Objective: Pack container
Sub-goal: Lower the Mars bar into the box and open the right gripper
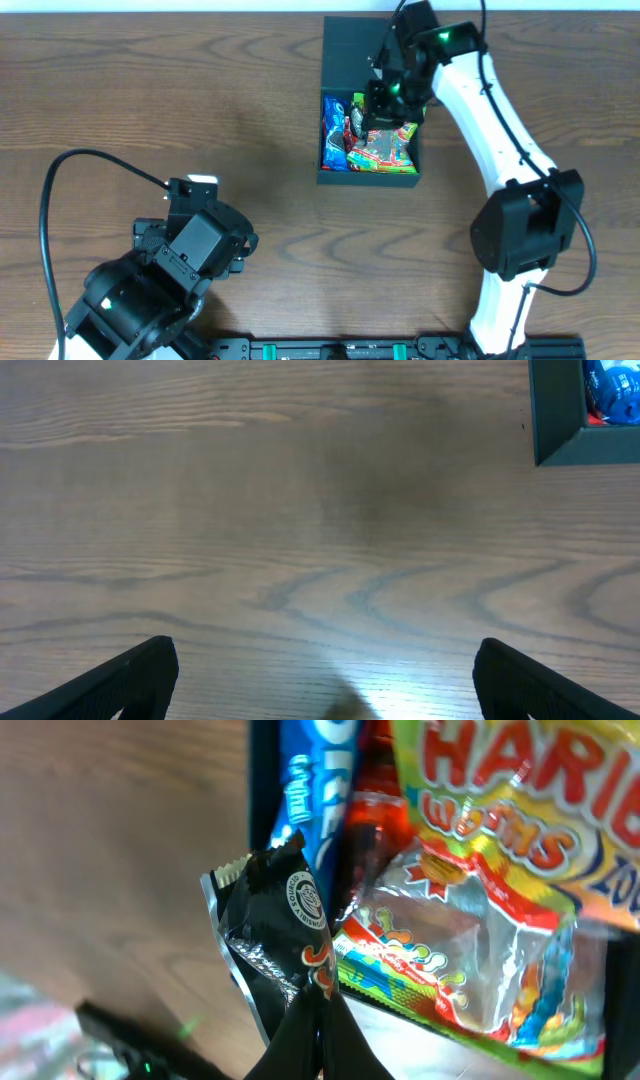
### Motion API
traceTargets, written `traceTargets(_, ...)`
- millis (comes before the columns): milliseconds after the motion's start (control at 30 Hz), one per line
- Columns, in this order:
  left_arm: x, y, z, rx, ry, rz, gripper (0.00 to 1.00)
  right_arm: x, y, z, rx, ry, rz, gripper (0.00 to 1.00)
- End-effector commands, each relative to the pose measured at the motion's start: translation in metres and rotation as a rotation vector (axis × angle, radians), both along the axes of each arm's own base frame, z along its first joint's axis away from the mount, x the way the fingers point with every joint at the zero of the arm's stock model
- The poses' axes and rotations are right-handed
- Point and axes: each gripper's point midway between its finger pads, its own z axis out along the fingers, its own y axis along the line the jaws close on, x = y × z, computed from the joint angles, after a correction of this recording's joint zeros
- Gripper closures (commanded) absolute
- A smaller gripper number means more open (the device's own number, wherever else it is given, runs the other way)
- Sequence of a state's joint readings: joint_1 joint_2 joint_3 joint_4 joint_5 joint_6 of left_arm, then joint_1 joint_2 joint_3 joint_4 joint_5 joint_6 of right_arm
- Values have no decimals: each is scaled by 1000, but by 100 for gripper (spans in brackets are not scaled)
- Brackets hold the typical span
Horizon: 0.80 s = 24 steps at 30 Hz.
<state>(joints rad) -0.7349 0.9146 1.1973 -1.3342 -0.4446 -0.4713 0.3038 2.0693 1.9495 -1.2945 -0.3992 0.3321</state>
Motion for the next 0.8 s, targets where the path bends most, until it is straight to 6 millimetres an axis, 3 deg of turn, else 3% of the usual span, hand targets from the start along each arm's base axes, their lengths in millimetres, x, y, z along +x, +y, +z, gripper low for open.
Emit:
traceTargets(0,1,1,2,2,-7,5,5,4,2,-2,-58,2,-110,99)
traceTargets(133,1,1,2,2,-7,5,5,6,-3,-15,-127,11,-211,98)
traceTargets(367,1,1,2,2,-7,5,5,4,0,-46,-130,23,-226,98)
traceTargets(667,1,1,2,2,-8,6,5,11,7,-53,-109,-10,-227,99)
traceTargets(700,1,1,2,2,-7,5,5,11,7,-53,-108,-11,-226,97)
traceTargets(767,1,1,2,2,-7,5,5,11,8,-53,-109,-10,-224,75)
